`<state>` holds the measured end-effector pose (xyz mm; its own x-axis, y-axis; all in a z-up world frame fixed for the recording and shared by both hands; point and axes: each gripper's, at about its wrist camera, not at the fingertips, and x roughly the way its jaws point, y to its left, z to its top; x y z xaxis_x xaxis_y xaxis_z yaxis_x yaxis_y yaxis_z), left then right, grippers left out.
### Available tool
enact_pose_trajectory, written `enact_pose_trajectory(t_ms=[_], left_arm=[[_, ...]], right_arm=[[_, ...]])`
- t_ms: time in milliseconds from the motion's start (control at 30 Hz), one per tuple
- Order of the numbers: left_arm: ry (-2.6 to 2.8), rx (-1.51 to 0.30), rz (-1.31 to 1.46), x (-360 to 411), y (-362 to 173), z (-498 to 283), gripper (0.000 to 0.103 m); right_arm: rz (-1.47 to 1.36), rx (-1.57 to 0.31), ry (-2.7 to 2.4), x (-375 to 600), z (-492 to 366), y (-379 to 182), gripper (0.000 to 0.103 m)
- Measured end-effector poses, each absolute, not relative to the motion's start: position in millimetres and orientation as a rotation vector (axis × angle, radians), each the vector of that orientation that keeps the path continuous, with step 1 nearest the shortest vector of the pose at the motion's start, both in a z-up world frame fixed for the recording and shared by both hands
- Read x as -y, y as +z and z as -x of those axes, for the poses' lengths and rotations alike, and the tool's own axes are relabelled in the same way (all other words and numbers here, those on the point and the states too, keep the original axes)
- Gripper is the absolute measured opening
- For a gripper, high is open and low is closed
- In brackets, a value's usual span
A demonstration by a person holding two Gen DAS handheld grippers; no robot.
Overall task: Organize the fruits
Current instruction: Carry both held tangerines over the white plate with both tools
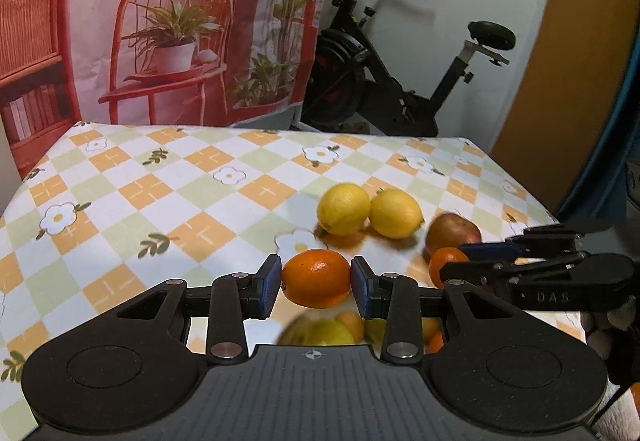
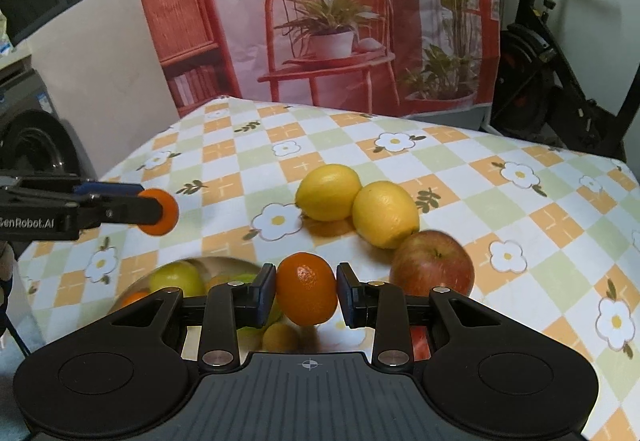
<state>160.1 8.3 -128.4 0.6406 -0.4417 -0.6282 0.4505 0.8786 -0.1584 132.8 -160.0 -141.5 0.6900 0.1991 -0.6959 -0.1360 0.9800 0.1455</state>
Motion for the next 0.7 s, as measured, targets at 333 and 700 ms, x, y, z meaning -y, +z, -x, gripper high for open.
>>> enact_pose_trajectory(t_ms=[333, 700], left_arm=[[-0.547, -0.774, -0.037, -19, -137, -130, 0.04], [-0.575, -0.843, -0.107, -19, -156, -110, 0.04]], right_arm=[[-0.105, -0.79, 0.23, 148, -107, -144, 0.03], [-0.097, -0.809, 0.264, 137, -101, -147, 0.03]])
